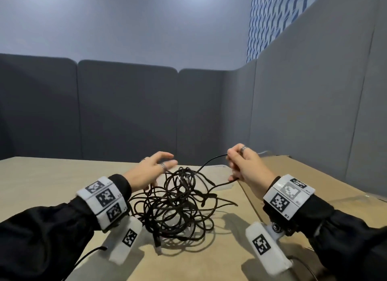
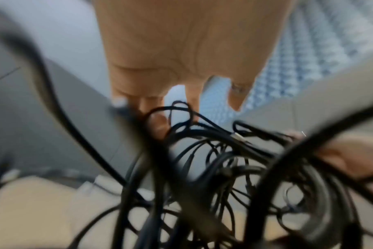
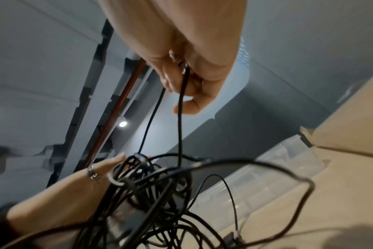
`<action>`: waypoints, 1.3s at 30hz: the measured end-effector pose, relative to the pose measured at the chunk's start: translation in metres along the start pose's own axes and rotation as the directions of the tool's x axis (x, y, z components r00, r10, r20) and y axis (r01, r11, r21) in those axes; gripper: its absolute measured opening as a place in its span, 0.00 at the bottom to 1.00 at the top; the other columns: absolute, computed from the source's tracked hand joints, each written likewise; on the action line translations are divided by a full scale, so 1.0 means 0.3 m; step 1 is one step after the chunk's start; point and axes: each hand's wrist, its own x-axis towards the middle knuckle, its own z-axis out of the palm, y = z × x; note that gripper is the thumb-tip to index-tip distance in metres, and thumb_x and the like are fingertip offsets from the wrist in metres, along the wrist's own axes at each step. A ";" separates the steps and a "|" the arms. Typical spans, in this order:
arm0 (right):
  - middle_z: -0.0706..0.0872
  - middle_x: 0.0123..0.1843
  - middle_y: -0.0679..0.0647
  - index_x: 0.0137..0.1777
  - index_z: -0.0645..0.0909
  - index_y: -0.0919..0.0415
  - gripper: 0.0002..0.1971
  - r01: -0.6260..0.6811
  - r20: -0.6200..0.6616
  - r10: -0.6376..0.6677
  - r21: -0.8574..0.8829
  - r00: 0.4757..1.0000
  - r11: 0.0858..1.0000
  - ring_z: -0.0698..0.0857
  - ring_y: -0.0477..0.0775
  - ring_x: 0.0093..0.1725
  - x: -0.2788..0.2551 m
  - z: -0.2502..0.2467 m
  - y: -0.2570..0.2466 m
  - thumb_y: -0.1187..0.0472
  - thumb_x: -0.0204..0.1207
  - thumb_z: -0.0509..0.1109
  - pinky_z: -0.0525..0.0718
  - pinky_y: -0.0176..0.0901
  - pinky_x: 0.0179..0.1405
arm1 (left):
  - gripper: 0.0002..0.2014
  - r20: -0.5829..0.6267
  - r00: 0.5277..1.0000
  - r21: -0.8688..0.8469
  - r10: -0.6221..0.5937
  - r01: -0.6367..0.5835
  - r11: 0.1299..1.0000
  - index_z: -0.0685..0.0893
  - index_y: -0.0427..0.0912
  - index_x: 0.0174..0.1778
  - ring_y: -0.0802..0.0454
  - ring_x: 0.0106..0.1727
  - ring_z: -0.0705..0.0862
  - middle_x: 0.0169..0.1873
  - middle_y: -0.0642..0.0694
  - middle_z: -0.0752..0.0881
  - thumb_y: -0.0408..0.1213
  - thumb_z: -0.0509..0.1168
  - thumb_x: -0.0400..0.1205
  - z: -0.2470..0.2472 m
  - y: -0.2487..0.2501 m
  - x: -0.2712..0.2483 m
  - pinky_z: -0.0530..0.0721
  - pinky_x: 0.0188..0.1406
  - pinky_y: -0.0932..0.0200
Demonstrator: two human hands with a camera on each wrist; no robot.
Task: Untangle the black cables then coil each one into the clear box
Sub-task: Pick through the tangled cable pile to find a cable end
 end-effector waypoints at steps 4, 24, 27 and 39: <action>0.72 0.29 0.51 0.39 0.72 0.59 0.11 0.035 0.168 -0.021 -0.082 0.986 0.996 0.67 0.45 0.22 -0.020 0.037 -0.025 0.62 0.85 0.57 0.84 0.44 0.29 | 0.32 0.155 0.969 0.545 0.191 -0.245 0.802 0.69 0.73 0.67 0.55 0.77 0.61 0.76 0.59 0.63 0.73 0.56 0.65 0.034 0.045 -0.015 0.59 0.74 0.45; 0.76 0.30 0.53 0.33 0.75 0.56 0.16 -0.080 -0.184 -0.030 -0.559 0.983 0.825 0.74 0.54 0.30 0.078 -0.232 0.070 0.57 0.84 0.60 0.71 0.43 0.33 | 0.06 0.140 0.990 0.008 0.031 -0.033 0.999 0.80 0.45 0.48 0.55 0.32 0.79 0.37 0.50 0.88 0.29 0.65 0.81 -0.039 -0.101 0.023 0.78 0.44 0.59; 0.86 0.47 0.55 0.42 0.79 0.54 0.09 -0.028 0.061 0.112 -0.753 0.992 0.658 0.84 0.57 0.50 0.070 -0.174 0.063 0.54 0.82 0.62 0.79 0.49 0.53 | 0.06 0.122 0.992 -0.113 0.037 -0.023 0.993 0.82 0.40 0.48 0.52 0.39 0.81 0.39 0.46 0.87 0.26 0.65 0.80 -0.033 -0.095 0.016 0.77 0.41 0.61; 0.84 0.43 0.52 0.47 0.74 0.53 0.13 0.269 0.434 0.002 -0.561 0.901 0.783 0.77 0.44 0.31 -0.068 0.175 0.032 0.51 0.73 0.75 0.76 0.33 0.30 | 0.10 0.054 0.987 -0.469 0.148 -0.106 0.877 0.81 0.36 0.43 0.51 0.42 0.85 0.41 0.41 0.87 0.28 0.64 0.67 -0.016 -0.064 0.011 0.82 0.37 0.64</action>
